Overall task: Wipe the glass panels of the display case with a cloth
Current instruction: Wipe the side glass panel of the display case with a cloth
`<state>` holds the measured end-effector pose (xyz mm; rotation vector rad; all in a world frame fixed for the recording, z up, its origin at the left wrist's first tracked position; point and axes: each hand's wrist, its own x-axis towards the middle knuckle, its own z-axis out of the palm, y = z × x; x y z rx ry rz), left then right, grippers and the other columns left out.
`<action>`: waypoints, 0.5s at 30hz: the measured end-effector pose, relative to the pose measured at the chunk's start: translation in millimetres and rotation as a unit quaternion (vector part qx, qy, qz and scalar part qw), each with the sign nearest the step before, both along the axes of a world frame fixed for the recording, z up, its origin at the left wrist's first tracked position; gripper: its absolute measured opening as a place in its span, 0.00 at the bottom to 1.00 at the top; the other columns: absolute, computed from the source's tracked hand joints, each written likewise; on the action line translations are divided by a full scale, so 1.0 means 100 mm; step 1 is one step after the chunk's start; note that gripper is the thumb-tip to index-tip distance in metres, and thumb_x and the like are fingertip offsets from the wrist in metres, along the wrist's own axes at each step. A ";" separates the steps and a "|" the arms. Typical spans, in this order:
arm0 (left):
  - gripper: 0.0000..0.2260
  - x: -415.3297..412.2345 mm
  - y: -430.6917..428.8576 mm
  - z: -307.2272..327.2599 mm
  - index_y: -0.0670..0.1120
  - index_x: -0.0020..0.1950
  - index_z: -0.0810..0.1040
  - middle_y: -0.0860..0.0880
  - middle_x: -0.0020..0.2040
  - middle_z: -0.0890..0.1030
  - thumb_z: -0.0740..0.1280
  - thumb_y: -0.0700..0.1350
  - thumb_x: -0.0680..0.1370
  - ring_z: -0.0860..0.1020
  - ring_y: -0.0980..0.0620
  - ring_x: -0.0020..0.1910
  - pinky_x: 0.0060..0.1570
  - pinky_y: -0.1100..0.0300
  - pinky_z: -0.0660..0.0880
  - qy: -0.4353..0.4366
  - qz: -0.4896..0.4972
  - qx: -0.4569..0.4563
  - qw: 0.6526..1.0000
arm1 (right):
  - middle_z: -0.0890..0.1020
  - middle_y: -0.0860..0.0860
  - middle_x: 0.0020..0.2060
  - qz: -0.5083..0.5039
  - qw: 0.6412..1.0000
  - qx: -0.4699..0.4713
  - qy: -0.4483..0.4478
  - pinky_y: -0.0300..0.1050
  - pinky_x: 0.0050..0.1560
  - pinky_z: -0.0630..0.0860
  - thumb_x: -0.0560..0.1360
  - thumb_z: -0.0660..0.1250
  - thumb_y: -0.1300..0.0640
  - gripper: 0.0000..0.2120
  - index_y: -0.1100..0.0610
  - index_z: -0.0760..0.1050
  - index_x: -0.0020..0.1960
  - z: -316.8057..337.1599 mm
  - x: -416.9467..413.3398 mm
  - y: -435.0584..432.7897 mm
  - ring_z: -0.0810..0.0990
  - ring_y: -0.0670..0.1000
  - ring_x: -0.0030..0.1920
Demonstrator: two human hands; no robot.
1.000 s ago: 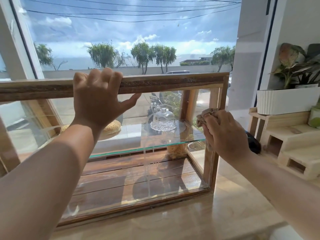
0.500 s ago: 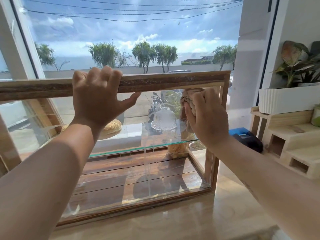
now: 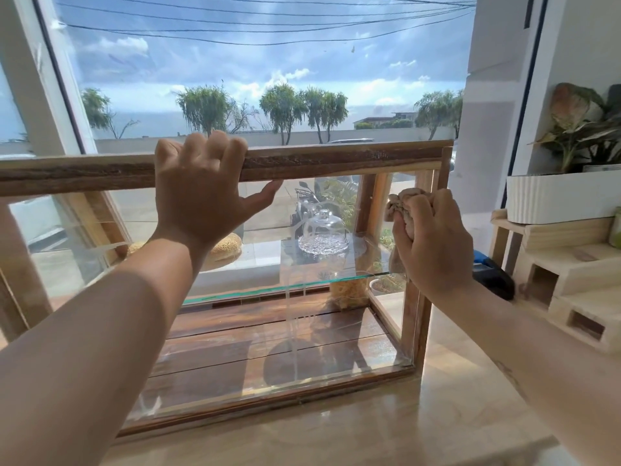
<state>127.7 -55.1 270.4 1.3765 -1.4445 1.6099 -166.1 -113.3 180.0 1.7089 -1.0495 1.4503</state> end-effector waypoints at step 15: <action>0.29 0.01 -0.01 0.00 0.42 0.52 0.72 0.43 0.43 0.76 0.54 0.69 0.78 0.74 0.43 0.40 0.42 0.48 0.65 0.001 -0.005 -0.004 1.000 | 0.77 0.61 0.46 0.020 0.992 -0.027 0.118 0.51 0.34 0.81 0.75 0.73 0.59 0.10 0.60 0.75 0.53 0.15 0.09 0.03 0.79 0.60 0.43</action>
